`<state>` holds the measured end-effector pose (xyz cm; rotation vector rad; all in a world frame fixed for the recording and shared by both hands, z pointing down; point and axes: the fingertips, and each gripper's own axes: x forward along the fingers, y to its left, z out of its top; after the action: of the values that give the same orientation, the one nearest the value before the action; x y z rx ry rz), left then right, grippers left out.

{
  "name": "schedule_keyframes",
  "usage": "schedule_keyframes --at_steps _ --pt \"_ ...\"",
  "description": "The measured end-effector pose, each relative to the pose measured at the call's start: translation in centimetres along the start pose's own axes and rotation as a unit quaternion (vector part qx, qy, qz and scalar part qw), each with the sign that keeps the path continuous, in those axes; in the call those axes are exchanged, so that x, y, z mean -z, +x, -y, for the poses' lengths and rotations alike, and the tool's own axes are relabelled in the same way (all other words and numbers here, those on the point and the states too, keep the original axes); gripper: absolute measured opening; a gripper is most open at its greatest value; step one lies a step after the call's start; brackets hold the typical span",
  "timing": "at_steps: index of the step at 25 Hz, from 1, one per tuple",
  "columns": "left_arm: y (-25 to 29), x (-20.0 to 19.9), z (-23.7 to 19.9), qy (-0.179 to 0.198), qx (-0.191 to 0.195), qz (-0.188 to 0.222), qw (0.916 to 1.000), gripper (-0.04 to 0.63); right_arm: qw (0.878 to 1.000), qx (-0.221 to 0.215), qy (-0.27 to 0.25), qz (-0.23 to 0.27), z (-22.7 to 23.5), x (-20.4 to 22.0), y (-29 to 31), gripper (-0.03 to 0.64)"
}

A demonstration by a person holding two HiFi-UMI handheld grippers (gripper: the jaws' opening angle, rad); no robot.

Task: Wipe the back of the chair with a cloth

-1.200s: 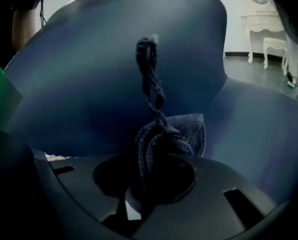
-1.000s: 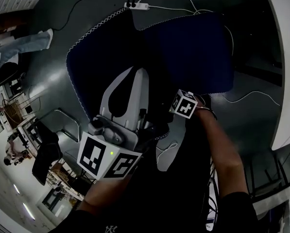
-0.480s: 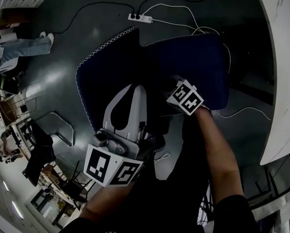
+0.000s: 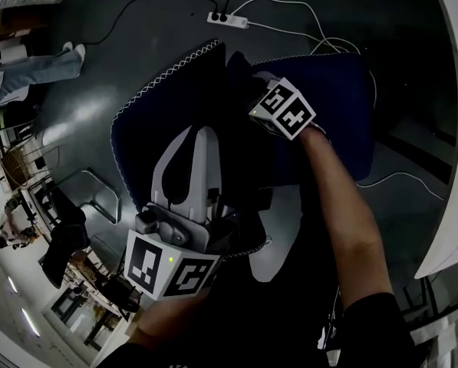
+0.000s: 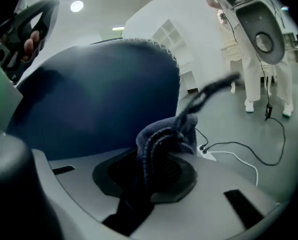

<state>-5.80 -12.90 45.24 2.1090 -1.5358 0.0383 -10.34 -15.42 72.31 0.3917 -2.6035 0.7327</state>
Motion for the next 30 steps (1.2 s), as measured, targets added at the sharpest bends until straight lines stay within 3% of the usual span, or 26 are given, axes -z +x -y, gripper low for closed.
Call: schedule_keyframes --at_steps 6,30 --pt "0.5 0.1 -0.8 -0.007 0.004 -0.003 1.0000 0.008 0.999 -0.036 -0.007 -0.017 -1.0 0.5 0.5 0.089" --pt "-4.1 0.9 4.3 0.003 0.037 -0.035 0.9987 0.008 0.988 -0.112 0.051 -0.095 -18.0 11.7 -5.4 0.089"
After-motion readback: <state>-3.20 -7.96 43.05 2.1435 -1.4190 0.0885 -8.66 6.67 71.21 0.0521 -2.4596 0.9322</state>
